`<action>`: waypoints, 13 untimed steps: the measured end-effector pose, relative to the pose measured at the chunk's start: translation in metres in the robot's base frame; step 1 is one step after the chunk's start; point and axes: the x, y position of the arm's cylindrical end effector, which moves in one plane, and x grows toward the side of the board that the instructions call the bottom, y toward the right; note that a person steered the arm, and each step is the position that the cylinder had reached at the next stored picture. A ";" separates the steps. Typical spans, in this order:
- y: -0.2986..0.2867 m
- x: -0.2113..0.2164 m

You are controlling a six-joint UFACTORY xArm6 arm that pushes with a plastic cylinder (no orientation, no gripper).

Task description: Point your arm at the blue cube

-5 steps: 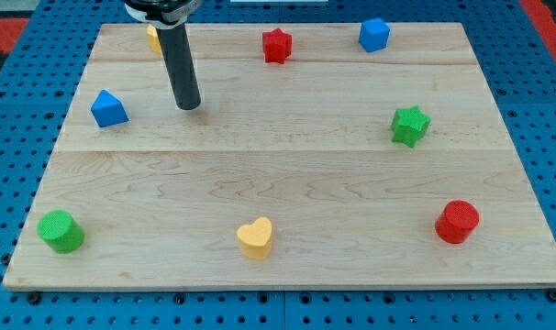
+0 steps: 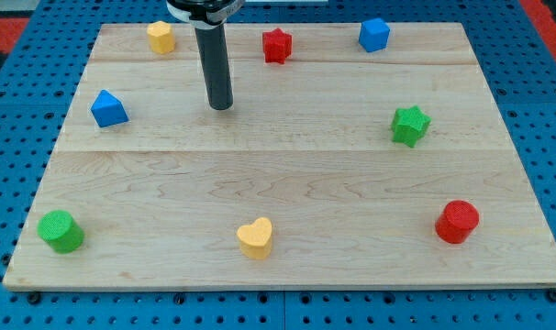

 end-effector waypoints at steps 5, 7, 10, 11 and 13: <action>0.083 0.001; 0.085 0.001; 0.095 0.001; 0.095 0.001; 0.106 0.001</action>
